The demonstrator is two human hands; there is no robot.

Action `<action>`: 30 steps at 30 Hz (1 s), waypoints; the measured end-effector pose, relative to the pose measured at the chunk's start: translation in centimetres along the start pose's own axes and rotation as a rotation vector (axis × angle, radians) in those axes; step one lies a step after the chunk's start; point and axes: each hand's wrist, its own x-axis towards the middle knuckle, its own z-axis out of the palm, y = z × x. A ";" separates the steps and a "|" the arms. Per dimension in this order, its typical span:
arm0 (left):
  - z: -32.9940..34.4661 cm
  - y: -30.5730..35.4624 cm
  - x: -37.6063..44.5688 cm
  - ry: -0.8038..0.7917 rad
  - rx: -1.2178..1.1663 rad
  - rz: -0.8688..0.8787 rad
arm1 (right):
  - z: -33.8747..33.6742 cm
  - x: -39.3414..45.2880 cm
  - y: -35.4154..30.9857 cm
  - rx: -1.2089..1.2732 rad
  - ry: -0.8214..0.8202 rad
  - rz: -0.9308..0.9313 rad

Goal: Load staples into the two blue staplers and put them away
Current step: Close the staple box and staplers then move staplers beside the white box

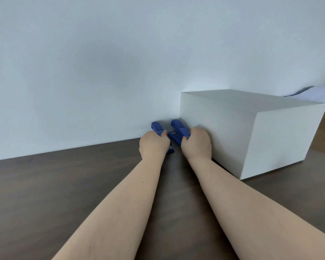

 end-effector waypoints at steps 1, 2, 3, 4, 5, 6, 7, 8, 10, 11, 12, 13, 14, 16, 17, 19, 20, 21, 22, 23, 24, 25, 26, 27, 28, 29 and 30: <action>0.0 -0.1 0.1 -0.001 -0.005 -0.001 | 0.0 0.0 0.0 0.000 0.001 -0.004; 0.0 -0.1 0.1 -0.004 -0.014 -0.002 | -0.1 0.0 0.0 -0.002 0.002 -0.008; 0.0 -0.1 0.2 -0.008 -0.026 -0.004 | -0.1 0.1 0.0 -0.003 0.003 -0.009; 0.1 -0.1 0.2 -0.013 -0.040 -0.006 | -0.2 0.1 0.1 -0.007 0.005 -0.008; 0.1 -0.1 0.2 -0.018 -0.051 -0.007 | -0.2 0.1 0.1 -0.015 0.007 -0.007; 0.1 -0.1 0.2 -0.023 -0.058 -0.008 | -0.2 0.1 0.1 -0.027 0.008 -0.005; 0.0 -0.1 0.2 -0.027 -0.062 -0.005 | -0.2 0.1 0.1 -0.038 0.009 -0.005; 0.0 -0.1 0.1 -0.030 -0.065 0.000 | -0.2 0.0 0.1 -0.045 0.012 -0.007; -0.1 -0.1 0.1 -0.040 -0.077 0.009 | 0.0 0.0 0.1 -0.041 0.023 -0.015; -0.1 -0.1 0.1 -0.047 -0.086 0.012 | 0.1 0.0 0.2 -0.033 0.025 -0.020; -0.1 0.0 0.1 -0.055 -0.096 0.014 | 0.2 0.0 0.2 -0.026 0.023 -0.025; -0.1 0.0 0.1 -0.064 -0.105 0.017 | 0.2 0.1 0.2 -0.020 0.019 -0.026; -0.1 0.1 0.0 -0.072 -0.110 0.021 | 0.3 0.2 0.3 -0.014 0.019 -0.025; 0.0 0.2 0.0 -0.086 -0.115 0.034 | 0.3 0.4 0.4 0.002 0.026 -0.016; 0.0 0.3 0.0 -0.092 -0.118 0.040 | 0.3 0.5 0.4 0.014 0.030 -0.009; 0.1 0.4 0.1 -0.101 -0.122 0.050 | 0.3 0.6 0.5 0.030 0.032 0.004; 0.2 0.4 0.1 -0.105 -0.125 0.053 | 0.3 0.6 0.6 0.033 0.032 0.009; 0.2 0.4 0.2 -0.108 -0.129 0.055 | 0.2 0.6 0.7 0.034 0.031 0.016; 0.2 0.3 0.2 -0.110 -0.133 0.056 | 0.2 0.7 0.8 0.033 0.030 0.026; 0.1 0.3 0.2 -0.113 -0.140 0.057 | 0.2 0.7 0.8 0.030 0.030 0.036; 0.1 0.2 0.2 -0.115 -0.150 0.058 | 0.1 0.7 0.8 0.023 0.030 0.041; 0.0 0.2 0.2 -0.120 -0.162 0.057 | 0.1 0.7 0.9 0.018 0.030 0.045; 0.0 0.2 0.2 -0.126 -0.173 0.056 | 0.1 0.7 0.9 0.015 0.030 0.048; 0.0 0.1 0.1 -0.133 -0.184 0.055 | 0.1 0.6 0.9 0.013 0.028 0.050; 0.0 0.1 0.1 -0.137 -0.194 0.057 | 0.0 0.6 0.9 0.009 0.025 0.051; 0.0 0.1 0.1 -0.143 -0.203 0.060 | 0.0 0.6 0.9 0.007 0.022 0.054; 0.0 0.1 0.0 -0.146 -0.210 0.066 | -0.1 0.5 0.9 0.008 0.020 0.057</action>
